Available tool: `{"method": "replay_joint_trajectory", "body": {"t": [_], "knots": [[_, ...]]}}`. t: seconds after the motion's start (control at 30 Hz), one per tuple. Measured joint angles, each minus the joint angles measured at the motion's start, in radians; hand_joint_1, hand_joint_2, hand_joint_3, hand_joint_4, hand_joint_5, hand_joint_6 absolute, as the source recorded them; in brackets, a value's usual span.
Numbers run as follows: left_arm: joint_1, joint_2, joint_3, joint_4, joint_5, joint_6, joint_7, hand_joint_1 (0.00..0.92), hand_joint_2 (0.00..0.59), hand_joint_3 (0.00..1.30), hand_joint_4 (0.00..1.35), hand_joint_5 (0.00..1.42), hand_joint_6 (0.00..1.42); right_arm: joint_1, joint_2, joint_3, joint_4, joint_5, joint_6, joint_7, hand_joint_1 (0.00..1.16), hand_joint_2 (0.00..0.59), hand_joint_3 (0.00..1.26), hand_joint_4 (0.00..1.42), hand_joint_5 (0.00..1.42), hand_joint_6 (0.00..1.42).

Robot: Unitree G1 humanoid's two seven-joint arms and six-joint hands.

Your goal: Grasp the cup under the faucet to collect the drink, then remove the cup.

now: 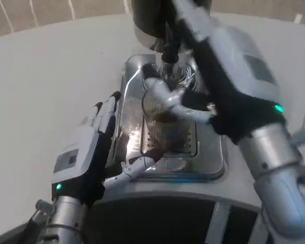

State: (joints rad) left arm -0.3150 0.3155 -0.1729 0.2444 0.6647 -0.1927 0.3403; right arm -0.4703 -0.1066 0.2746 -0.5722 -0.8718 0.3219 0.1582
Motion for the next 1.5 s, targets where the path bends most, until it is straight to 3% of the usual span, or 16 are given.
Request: {"method": "replay_joint_trajectory", "body": {"t": [0.1,0.3,0.4,0.53,0.6,0.77,0.9,1.13,1.37,1.5], "knots": [[0.0,-0.003,-0.002,0.0,0.0,0.0,0.005,0.131,0.073,0.0,0.0,0.02,0.09,0.006,0.01,0.0,-0.021,-0.029,-0.028,-0.072,0.64,0.462,0.0,0.0,0.0,0.0],[0.0,-0.011,-0.005,0.0,0.009,0.0,0.016,0.13,0.071,0.0,0.0,0.03,0.09,0.024,0.03,0.013,-0.022,-0.049,-0.032,-0.084,0.64,0.462,0.0,0.0,0.0,0.0],[-0.001,-0.019,-0.006,0.0,0.008,0.0,0.017,0.133,0.067,0.0,0.0,0.03,0.09,0.087,0.007,0.013,-0.035,-0.059,-0.033,-0.056,0.64,0.462,0.0,0.0,0.0,0.0],[-0.01,-0.027,-0.011,0.004,0.006,-0.002,0.018,0.148,0.07,0.0,0.0,0.03,0.09,0.195,-0.052,-0.009,-0.115,-0.064,-0.053,-0.012,0.64,0.462,0.0,0.0,0.0,0.0],[-0.017,-0.031,-0.014,0.016,0.003,-0.003,0.019,0.164,0.068,0.0,0.0,0.04,0.09,0.321,-0.114,-0.054,-0.19,-0.063,-0.085,0.023,0.64,0.462,0.0,0.0,0.0,0.0],[-0.036,-0.049,-0.037,0.044,0.003,-0.005,0.024,0.177,0.066,0.0,0.0,0.04,0.08,0.504,-0.18,-0.154,-0.283,-0.045,-0.134,0.049,0.69,0.48,0.0,0.0,0.0,0.0],[-0.058,-0.069,-0.045,0.077,-0.003,-0.015,0.044,0.182,0.065,0.0,0.0,0.04,0.08,0.636,-0.219,-0.26,-0.34,-0.026,-0.183,0.055,0.72,0.457,0.0,0.0,0.0,0.0],[-0.106,-0.095,-0.049,0.149,-0.012,-0.023,0.06,0.187,0.069,0.0,0.0,0.05,0.09,0.694,-0.27,-0.362,-0.336,-0.001,-0.243,0.077,0.73,0.445,0.0,0.0,0.0,0.0],[-0.132,-0.099,-0.049,0.222,-0.033,-0.057,0.073,0.189,0.058,0.0,0.0,0.06,0.1,0.723,-0.284,-0.4,-0.279,-0.005,-0.302,0.064,0.73,0.425,0.0,0.0,0.0,0.0],[-0.152,-0.104,-0.051,0.261,-0.033,-0.07,0.089,0.193,0.057,0.0,0.0,0.06,0.1,0.747,-0.291,-0.415,-0.201,-0.017,-0.347,0.028,0.73,0.422,0.0,0.0,0.0,0.0]]}}
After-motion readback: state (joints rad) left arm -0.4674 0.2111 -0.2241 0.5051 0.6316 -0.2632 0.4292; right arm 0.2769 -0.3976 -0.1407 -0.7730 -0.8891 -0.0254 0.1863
